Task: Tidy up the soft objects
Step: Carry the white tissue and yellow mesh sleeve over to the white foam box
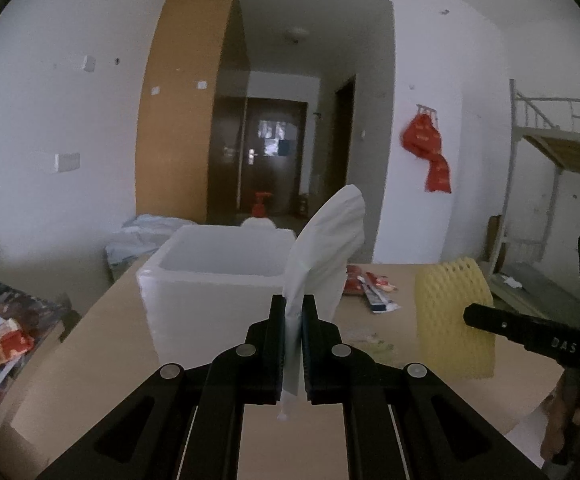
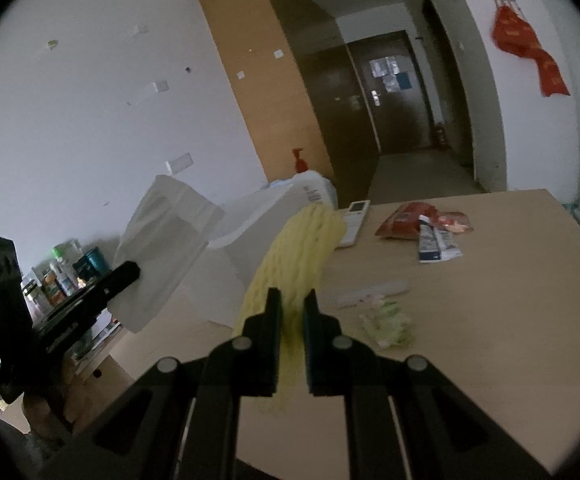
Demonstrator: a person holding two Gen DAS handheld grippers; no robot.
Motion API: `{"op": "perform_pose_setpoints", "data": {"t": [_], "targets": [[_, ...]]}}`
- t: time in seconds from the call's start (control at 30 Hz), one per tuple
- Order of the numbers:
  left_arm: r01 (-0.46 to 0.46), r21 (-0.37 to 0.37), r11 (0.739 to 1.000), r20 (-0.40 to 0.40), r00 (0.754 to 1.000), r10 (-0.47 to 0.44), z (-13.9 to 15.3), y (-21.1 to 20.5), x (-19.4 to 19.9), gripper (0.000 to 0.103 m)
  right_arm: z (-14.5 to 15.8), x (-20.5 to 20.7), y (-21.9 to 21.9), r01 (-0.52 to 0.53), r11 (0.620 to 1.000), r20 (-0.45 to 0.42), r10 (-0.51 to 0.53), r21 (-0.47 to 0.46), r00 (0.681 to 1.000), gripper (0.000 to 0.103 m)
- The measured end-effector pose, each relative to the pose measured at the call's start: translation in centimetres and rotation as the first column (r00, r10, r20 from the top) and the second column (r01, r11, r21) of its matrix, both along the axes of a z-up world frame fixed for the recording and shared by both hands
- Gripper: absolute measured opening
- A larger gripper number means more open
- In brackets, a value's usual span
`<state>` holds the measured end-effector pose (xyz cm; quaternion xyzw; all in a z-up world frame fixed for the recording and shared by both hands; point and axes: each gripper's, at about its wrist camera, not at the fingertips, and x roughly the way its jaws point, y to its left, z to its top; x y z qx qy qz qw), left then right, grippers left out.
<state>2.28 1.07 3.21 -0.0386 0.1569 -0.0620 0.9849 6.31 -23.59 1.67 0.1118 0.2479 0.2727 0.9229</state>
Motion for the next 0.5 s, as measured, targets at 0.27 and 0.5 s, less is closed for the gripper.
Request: {"op": "perform_pose_setpoints", "data": {"t": [0.27, 0.5], "targets": [[-0.062, -0.010, 0.998, -0.014, 0.998, 0.062, -0.2, 2.2, -0.6, 0.008, 0.2, 0.2, 3.0, -0.077, 0.997, 0.003, 0.077, -0.014, 0.997, 0.013], [-0.090, -0.017, 0.996, -0.012, 0.996, 0.090, -0.2, 3.4, -1.3, 0.008, 0.8, -0.1, 4.9, -0.124, 0.992, 0.016, 0.124, -0.031, 0.992, 0.013]]}}
